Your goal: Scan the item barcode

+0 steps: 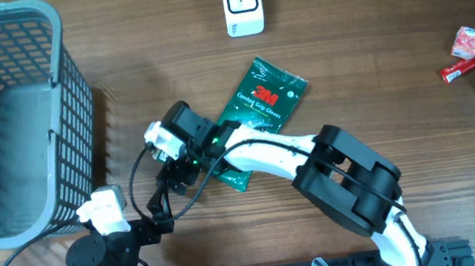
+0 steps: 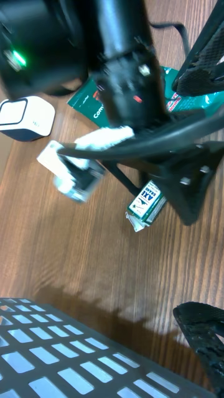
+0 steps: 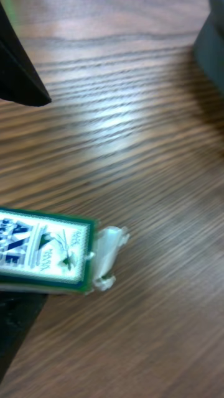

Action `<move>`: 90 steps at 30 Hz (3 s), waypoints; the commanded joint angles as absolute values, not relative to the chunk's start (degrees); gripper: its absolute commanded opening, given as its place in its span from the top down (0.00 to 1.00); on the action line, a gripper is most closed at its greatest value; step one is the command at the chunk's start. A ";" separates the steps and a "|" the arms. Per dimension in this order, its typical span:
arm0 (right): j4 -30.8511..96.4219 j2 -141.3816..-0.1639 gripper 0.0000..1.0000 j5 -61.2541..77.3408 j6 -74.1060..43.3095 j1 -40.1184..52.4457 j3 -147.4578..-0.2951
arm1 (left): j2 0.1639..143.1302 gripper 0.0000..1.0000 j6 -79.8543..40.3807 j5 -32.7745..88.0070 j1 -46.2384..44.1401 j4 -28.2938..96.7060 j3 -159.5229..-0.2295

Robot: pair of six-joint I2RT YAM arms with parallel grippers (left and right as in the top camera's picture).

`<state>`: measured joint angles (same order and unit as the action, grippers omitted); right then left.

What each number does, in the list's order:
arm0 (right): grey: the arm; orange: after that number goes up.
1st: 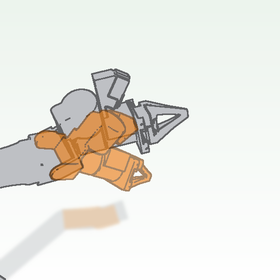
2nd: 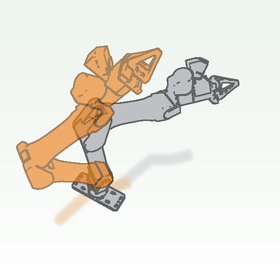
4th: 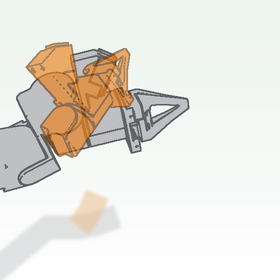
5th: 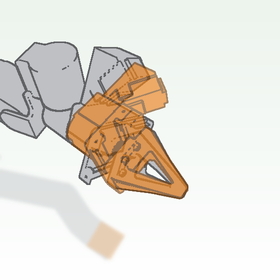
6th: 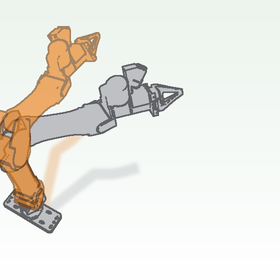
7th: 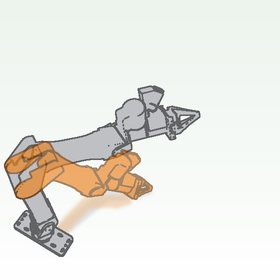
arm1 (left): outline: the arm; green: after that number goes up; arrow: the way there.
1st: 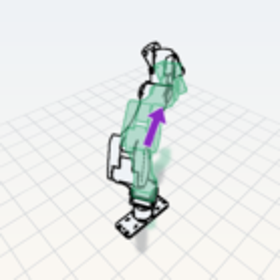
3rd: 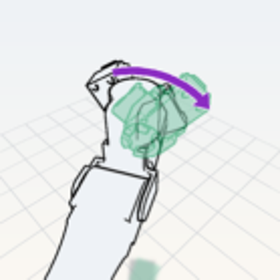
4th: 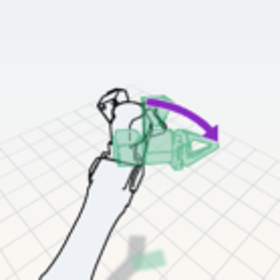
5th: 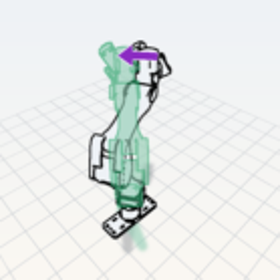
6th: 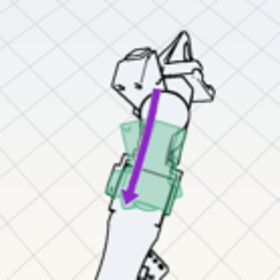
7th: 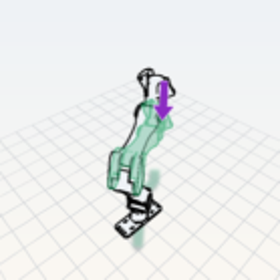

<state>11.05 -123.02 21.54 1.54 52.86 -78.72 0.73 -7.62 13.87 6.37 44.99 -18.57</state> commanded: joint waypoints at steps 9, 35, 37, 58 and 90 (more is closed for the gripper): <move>11.94 -124.66 0.43 26.13 2.94 52.45 -78.70 | 0.32 0.00 -7.75 14.76 6.22 44.69 -18.26; 19.97 -123.96 0.76 12.43 10.15 56.25 -78.74 | 0.32 0.00 -7.75 14.76 6.22 44.69 -18.26; 20.99 -123.50 0.78 12.47 8.73 56.23 -80.07 | 0.32 0.00 -7.75 14.76 6.22 44.69 -18.26; 27.09 -113.38 0.82 18.76 4.45 56.38 -83.70 | 0.32 0.00 -7.75 14.76 6.22 44.69 -18.26; 49.56 -111.44 0.78 -10.35 -43.97 12.45 -84.60 | 0.32 0.00 -7.75 14.76 6.22 44.69 -18.26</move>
